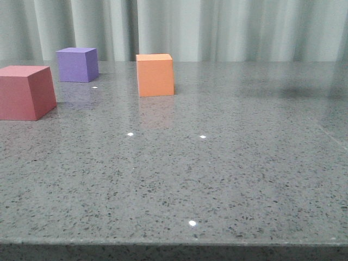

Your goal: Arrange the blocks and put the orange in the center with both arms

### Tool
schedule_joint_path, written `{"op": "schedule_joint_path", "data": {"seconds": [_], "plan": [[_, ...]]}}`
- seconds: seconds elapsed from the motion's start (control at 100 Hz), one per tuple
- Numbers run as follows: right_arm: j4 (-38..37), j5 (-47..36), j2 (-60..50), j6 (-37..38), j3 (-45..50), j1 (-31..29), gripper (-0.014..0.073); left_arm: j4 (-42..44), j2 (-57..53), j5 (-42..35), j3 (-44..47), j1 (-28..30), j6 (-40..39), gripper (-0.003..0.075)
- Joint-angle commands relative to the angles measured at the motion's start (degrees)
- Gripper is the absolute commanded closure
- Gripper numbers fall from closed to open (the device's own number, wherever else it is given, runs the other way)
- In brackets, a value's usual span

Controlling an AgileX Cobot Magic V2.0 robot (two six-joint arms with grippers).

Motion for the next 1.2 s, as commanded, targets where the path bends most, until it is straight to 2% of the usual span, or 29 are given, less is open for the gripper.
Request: {"op": "schedule_joint_path", "data": {"seconds": [0.0,0.35,0.64,0.9,1.05,1.19], "plan": [[-0.8,-7.6,-8.5,-0.5,6.4,-2.3,-0.0061,-0.5,-2.0,-4.4,2.5,-0.1,-0.5,0.0741],[-0.7,-23.1,-31.6,-0.5,38.5,-14.5,-0.0061,-0.5,-2.0,-4.4,2.5,-0.1,-0.5,0.0741],[0.3,-38.9,-49.8,-0.5,59.1,-15.3,-0.0061,-0.5,-2.0,-4.4,2.5,-0.1,-0.5,0.0741],[0.3,-54.2,-63.0,-0.5,71.4,-15.3,-0.0061,-0.5,-2.0,-4.4,2.5,-0.1,-0.5,0.0741],[0.3,-62.3,-64.1,-0.5,75.0,-15.3,-0.0061,-0.5,-2.0,-4.4,2.5,-0.1,-0.5,0.0741],[0.3,-64.0,-64.1,-0.5,75.8,-15.3,-0.0061,-0.5,-2.0,-4.4,2.5,-0.1,-0.5,0.0741]]}}
